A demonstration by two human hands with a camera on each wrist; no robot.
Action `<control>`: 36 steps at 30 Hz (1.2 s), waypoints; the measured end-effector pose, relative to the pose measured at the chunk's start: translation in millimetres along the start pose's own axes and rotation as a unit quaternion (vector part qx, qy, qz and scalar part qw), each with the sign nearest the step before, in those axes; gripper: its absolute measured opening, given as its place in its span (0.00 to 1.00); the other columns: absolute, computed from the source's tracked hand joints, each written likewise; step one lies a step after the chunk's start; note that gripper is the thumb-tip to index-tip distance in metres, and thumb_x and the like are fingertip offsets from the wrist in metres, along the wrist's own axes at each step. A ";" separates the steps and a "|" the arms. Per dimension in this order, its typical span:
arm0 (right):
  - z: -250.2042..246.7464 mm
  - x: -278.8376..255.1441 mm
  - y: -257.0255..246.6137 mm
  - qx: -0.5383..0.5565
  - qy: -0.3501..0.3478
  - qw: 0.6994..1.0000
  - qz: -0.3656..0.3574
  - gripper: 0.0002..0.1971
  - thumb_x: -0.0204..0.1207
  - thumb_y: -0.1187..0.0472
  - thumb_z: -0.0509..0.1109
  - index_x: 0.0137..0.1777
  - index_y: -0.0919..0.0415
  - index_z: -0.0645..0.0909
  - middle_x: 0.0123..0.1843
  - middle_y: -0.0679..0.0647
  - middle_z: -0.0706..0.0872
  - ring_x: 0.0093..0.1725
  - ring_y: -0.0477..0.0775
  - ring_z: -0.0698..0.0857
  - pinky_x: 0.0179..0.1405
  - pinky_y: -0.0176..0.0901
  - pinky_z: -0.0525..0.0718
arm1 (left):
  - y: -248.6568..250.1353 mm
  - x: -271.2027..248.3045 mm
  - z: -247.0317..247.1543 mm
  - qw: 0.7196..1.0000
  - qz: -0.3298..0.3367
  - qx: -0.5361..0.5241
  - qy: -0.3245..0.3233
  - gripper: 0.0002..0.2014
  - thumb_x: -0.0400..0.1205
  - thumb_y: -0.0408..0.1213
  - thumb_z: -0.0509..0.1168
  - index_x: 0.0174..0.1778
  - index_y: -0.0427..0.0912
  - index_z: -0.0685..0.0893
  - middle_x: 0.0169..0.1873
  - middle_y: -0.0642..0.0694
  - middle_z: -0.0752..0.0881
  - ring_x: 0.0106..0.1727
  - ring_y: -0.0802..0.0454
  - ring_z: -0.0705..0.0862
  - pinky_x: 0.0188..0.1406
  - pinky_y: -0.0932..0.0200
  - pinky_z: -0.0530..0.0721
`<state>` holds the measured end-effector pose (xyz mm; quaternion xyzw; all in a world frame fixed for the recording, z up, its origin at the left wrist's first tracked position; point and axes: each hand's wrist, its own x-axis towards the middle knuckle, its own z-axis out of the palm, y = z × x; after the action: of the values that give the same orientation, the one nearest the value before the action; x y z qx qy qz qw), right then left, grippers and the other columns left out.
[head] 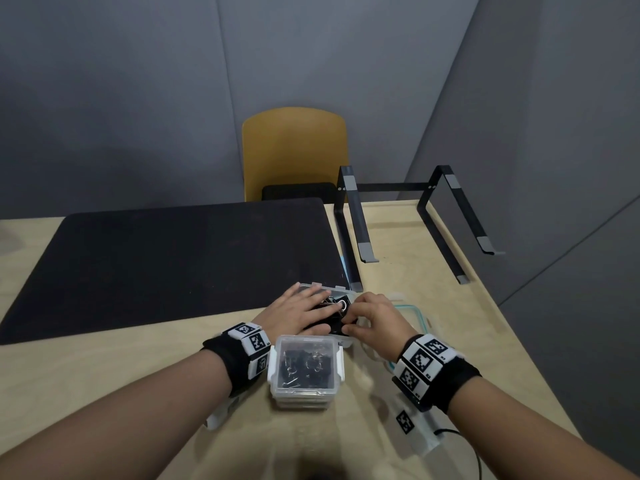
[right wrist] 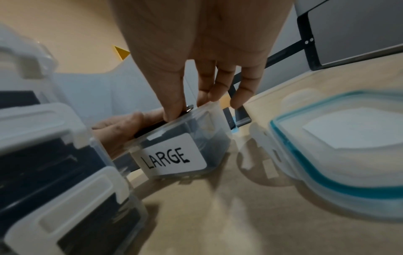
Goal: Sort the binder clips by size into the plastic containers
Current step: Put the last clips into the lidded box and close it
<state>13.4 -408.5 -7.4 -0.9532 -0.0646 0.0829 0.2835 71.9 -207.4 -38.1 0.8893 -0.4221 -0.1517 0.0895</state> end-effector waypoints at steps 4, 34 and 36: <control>-4.6 -0.6 2.6 0.040 0.002 0.999 0.019 0.06 0.75 0.57 0.72 0.50 0.54 0.87 0.56 0.50 0.78 0.60 0.49 0.74 0.63 0.38 0.71 | 3.6 -0.2 -0.6 0.999 -0.015 -0.029 0.008 0.38 0.72 0.69 0.31 0.80 0.63 0.54 0.82 0.56 0.56 0.77 0.66 0.36 0.76 0.56 0.29; -52.6 -20.2 -10.0 -0.192 0.047 0.968 0.153 0.08 0.75 0.62 0.61 0.53 0.58 0.72 0.41 0.52 0.80 0.38 0.58 0.80 0.36 0.45 0.78 | -5.3 7.9 10.9 0.993 0.079 -0.060 0.062 0.37 0.77 0.67 0.31 0.76 0.60 0.68 0.81 0.53 0.60 0.81 0.57 0.41 0.79 0.50 0.36; -60.9 -20.6 -21.5 -0.203 0.070 0.968 0.133 0.06 0.75 0.61 0.61 0.51 0.57 0.72 0.40 0.52 0.79 0.37 0.56 0.79 0.34 0.44 0.75 | -3.7 7.2 11.1 0.991 0.078 -0.071 0.078 0.36 0.77 0.68 0.34 0.74 0.61 0.71 0.81 0.53 0.61 0.81 0.57 0.43 0.79 0.50 0.36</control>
<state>3.4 -426.4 57.3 -0.9943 0.0670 0.0384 0.0738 75.1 -211.0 -51.0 0.8543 -0.4697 -0.1037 0.1969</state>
